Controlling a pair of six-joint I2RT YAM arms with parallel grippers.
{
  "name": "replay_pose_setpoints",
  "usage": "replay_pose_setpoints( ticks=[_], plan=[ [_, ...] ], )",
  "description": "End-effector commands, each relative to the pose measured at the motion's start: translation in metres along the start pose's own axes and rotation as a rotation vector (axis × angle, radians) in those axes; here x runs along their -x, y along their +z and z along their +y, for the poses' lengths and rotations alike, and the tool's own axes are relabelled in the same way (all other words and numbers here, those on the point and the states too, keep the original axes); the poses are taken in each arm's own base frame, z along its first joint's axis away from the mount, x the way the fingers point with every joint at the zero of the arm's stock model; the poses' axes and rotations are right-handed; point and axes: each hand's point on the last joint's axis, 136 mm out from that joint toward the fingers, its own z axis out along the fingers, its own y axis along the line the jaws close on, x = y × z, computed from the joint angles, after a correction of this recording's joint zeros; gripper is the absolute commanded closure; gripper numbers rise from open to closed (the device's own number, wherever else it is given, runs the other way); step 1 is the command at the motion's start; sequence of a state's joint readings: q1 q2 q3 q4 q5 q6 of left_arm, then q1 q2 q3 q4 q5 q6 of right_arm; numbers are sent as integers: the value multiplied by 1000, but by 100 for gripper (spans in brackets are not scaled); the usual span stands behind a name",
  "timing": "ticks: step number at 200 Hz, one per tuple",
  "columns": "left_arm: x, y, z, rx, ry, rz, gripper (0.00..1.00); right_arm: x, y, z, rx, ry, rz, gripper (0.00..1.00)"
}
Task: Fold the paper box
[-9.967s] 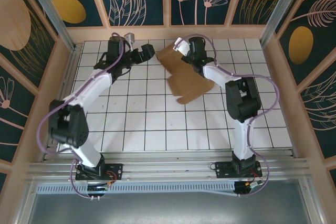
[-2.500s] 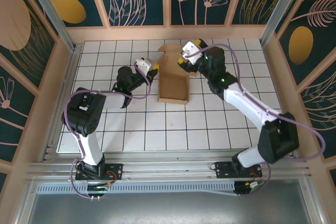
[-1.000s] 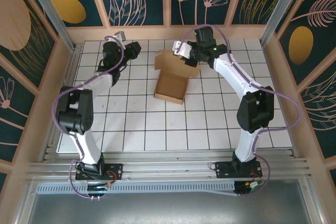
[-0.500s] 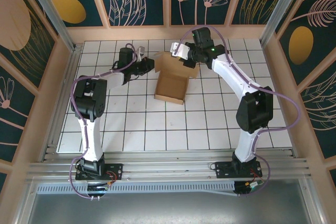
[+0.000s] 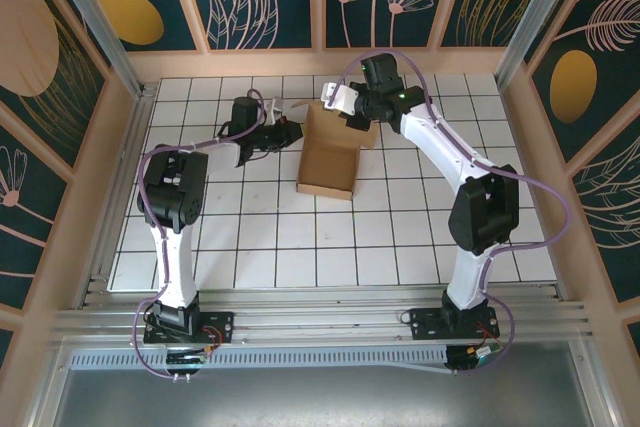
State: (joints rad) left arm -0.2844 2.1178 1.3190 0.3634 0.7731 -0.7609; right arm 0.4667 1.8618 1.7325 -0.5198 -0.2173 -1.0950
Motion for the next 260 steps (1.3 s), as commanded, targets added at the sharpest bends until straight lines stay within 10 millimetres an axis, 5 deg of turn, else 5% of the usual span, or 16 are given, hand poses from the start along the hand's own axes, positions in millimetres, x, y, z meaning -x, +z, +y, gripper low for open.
replay_pose_setpoints(
  ticks=[1,79,136,182,215,234,260],
  plan=[
    [-9,1,-15,-54,30,33,96,-9,12,13,32,6,29,94],
    [-31,-5,20,68,16,41,96,-2,4,31,-48,-94,34,93],
    [-18,-19,18,160,92,-16,83,-3,-3,34,-76,-105,45,88],
    [-4,-53,24,343,227,-136,75,2,-12,24,-137,-107,25,82],
    [-11,-65,3,269,305,-174,71,15,-14,31,-128,-119,-9,82],
    [-16,-66,-21,159,366,-175,65,17,-13,32,-133,-119,-8,71],
    [-24,-77,-27,141,418,-209,62,28,-23,26,-151,-86,-45,49]
  ],
)
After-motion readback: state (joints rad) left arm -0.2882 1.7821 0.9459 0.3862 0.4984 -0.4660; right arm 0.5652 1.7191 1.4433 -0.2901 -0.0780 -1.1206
